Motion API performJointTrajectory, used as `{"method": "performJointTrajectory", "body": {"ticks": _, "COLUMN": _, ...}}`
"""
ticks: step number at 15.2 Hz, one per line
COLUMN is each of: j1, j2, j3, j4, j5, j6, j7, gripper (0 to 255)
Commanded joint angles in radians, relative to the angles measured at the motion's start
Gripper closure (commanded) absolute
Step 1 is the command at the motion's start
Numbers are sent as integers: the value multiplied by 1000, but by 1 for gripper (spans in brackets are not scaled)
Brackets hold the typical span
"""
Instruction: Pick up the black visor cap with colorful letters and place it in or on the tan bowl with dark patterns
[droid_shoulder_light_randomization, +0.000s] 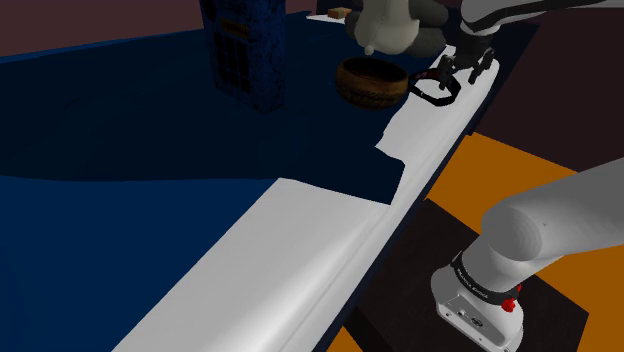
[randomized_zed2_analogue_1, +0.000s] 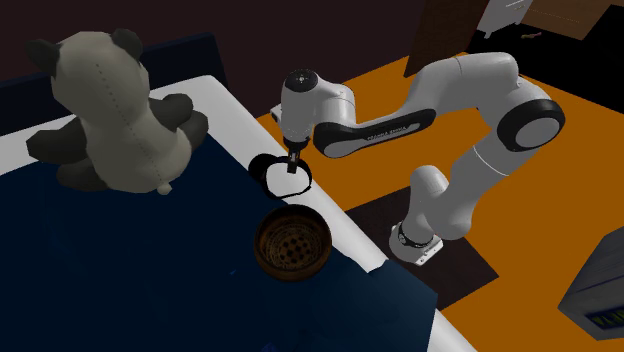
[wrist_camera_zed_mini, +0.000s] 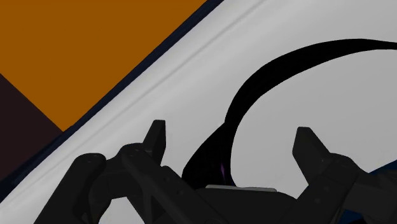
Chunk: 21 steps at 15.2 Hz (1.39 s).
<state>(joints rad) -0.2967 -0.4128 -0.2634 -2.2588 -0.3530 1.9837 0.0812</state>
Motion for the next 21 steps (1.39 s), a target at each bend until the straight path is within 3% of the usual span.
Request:
{"method": "performJointTrajectory", "body": {"ticks": 1, "j1": 0, "j2": 4, "j3": -1, "j4": -2, "j5": 0, "j6": 6, "j7": 0, "gripper": 0}}
{"method": "performJointTrajectory", "body": {"ticks": 6, "j1": 0, "j2": 4, "j3": -1, "j4": -2, "j5": 0, "j6": 6, "j7": 0, "gripper": 0}}
{"method": "performJointTrajectory", "body": {"ticks": 7, "j1": 0, "j2": 4, "j3": -1, "j4": -2, "j5": 0, "j6": 6, "j7": 0, "gripper": 255}}
{"method": "performJointTrajectory", "body": {"ticks": 16, "j1": 0, "j2": 4, "j3": -1, "j4": -2, "j5": 0, "j6": 6, "j7": 0, "gripper": 255}}
{"method": "performJointTrajectory", "body": {"ticks": 21, "j1": 3, "j2": -1, "j3": 5, "j4": 60, "j5": 9, "j6": -59, "j7": -15, "gripper": 255}}
